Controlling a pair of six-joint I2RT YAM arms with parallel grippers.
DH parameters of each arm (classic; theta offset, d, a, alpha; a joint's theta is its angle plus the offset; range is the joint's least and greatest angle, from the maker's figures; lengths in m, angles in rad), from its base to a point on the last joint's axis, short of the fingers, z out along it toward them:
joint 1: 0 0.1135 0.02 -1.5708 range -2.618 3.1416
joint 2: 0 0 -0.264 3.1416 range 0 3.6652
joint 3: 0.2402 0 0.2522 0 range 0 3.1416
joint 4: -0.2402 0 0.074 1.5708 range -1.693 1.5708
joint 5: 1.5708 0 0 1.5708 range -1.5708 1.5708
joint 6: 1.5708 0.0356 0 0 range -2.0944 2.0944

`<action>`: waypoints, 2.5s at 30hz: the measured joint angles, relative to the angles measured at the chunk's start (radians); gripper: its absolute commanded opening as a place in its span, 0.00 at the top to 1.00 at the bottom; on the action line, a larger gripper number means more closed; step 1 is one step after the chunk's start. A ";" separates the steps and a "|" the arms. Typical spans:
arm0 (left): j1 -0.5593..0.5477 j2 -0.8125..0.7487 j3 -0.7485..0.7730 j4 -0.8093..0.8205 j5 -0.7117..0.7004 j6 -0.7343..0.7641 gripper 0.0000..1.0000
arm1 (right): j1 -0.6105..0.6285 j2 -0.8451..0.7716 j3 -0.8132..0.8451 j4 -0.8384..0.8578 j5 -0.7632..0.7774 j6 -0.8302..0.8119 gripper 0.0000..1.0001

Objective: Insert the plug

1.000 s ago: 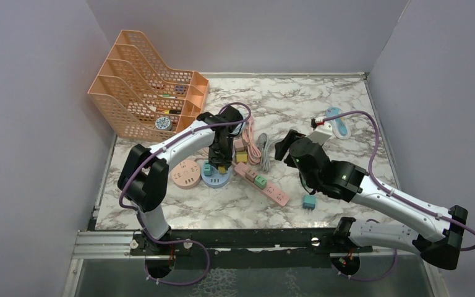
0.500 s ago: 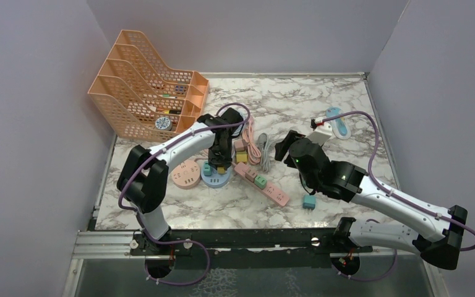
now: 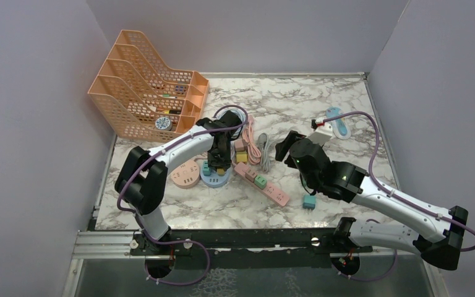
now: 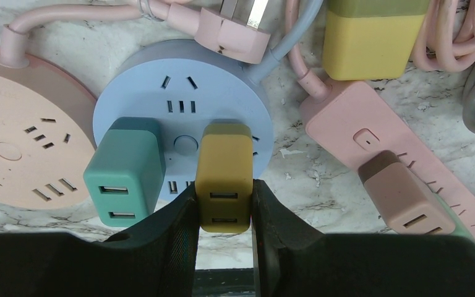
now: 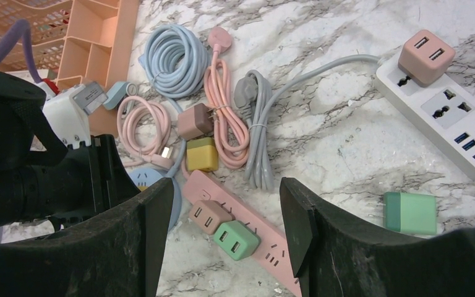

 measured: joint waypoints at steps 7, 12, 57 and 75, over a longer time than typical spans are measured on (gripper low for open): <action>-0.001 -0.002 -0.015 0.017 0.003 0.008 1.00 | 0.000 0.000 -0.003 -0.001 0.000 0.000 0.37; -0.005 0.018 -0.041 0.043 0.006 0.020 1.00 | 0.000 0.000 -0.007 -0.002 0.000 0.000 0.37; -0.005 -0.582 -0.150 0.323 0.000 0.200 0.18 | -0.180 0.156 -0.069 -0.353 -0.194 0.075 0.24; -0.005 -0.986 -0.492 0.621 0.097 0.137 0.01 | -0.457 0.263 -0.237 -0.188 -0.360 -0.054 0.36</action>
